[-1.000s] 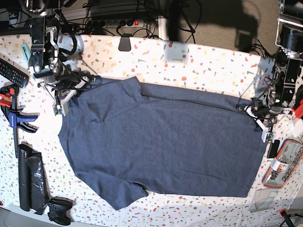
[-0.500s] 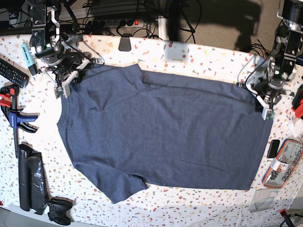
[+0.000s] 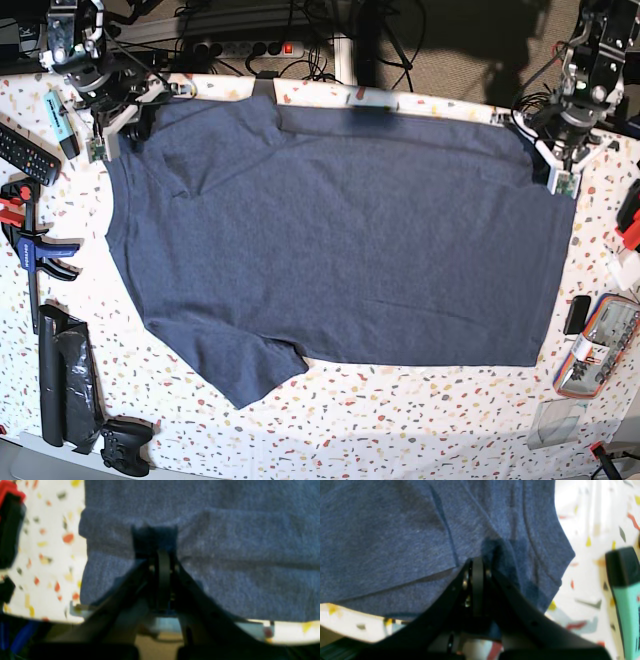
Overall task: Fold the T-shirt properly
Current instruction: 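Regrasp the shirt edge with both grippers and pull it taut, then slide the left gripper along the shirt edge toward the hem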
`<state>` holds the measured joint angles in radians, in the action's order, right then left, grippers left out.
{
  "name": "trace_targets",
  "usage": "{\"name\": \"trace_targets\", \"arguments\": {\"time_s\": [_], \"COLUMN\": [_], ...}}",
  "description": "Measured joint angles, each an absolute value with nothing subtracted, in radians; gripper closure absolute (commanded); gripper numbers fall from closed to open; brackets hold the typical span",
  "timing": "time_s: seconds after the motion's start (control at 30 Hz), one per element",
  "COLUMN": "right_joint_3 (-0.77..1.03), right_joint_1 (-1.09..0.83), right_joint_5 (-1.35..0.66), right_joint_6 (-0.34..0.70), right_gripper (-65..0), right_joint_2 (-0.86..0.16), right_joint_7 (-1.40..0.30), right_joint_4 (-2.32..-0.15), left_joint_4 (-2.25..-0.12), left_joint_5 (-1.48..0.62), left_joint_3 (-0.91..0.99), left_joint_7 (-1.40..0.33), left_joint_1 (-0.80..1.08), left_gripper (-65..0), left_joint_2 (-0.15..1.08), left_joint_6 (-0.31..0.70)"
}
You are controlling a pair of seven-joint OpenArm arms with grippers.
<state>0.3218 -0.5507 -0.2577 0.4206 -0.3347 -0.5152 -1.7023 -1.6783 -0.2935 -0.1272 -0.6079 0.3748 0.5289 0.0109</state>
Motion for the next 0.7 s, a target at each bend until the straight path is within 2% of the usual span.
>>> {"name": "trace_targets", "arguments": {"time_s": [0.37,0.57,0.7], "right_joint_3": [0.400,0.453,0.458], "right_joint_1": [-0.629,-0.559,-0.485], "right_joint_5": [-0.238,-0.240,-0.242], "right_joint_6": [0.427,0.425,0.427], "right_gripper": [0.0,0.0,0.0], "right_joint_2": [-0.327,-0.329,-0.329], "right_joint_7": [-0.603,-0.601,-0.663], "right_joint_4": [-1.899,-2.001,-2.007], "left_joint_4": [-1.776,-1.888,-1.918], "left_joint_5": [-0.305,-0.247,-0.249], "left_joint_3": [-0.035,0.010,0.036], "left_joint_7": [-0.670,-0.674,-0.641], "left_joint_1": [0.427,0.360,0.295], "left_gripper": [0.0,0.0,-0.6], "left_joint_2": [0.519,0.518,0.518], "left_joint_6": [0.035,0.035,0.038]}}
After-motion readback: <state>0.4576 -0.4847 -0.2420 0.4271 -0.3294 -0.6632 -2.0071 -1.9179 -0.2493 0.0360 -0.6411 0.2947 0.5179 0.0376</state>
